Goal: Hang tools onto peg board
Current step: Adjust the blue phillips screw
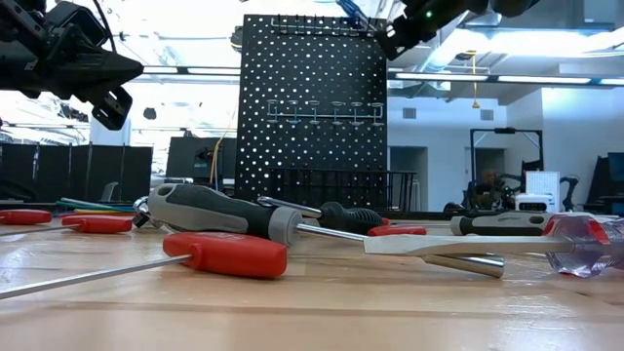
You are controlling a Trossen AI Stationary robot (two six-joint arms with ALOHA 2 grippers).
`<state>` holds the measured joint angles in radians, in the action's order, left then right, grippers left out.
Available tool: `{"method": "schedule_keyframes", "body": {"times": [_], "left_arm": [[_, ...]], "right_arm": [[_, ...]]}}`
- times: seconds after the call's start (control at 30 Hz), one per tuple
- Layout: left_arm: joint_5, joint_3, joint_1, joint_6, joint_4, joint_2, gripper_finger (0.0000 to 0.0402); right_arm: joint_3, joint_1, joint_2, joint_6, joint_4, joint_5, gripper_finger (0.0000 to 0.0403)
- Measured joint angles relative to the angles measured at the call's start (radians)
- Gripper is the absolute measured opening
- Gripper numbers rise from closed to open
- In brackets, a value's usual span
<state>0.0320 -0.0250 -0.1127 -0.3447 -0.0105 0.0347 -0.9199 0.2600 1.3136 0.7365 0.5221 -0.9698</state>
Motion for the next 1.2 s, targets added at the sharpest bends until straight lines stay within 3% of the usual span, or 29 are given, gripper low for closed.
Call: {"method": "schedule_keyframes", "body": {"times": [0.23,0.4,0.6,0.8,1.0,1.2], "left_arm": [[0.000,0.000,0.000,0.000,0.000,0.000,0.0000],[0.000,0.000,0.000,0.000,0.000,0.000,0.0000],[0.000,0.000,0.000,0.000,0.000,0.000,0.0000],[0.000,0.000,0.000,0.000,0.000,0.000,0.0000],[0.000,0.000,0.000,0.000,0.000,0.000,0.0000],[0.000,0.000,0.000,0.000,0.000,0.000,0.0000]], "right_arm": [[0.000,0.044,0.000,-0.202,-0.098,0.123,0.0002],[0.000,0.061,0.001,-0.249,-0.127,0.181,0.0002],[0.000,-0.015,-0.031,-0.130,-0.114,0.185,0.0021],[-0.047,-0.087,-0.066,0.081,-0.114,0.155,0.0096],[-0.077,-0.016,-0.064,0.126,-0.124,0.104,0.0170],[-0.077,0.047,-0.048,0.126,-0.169,0.135,0.0173]]}}
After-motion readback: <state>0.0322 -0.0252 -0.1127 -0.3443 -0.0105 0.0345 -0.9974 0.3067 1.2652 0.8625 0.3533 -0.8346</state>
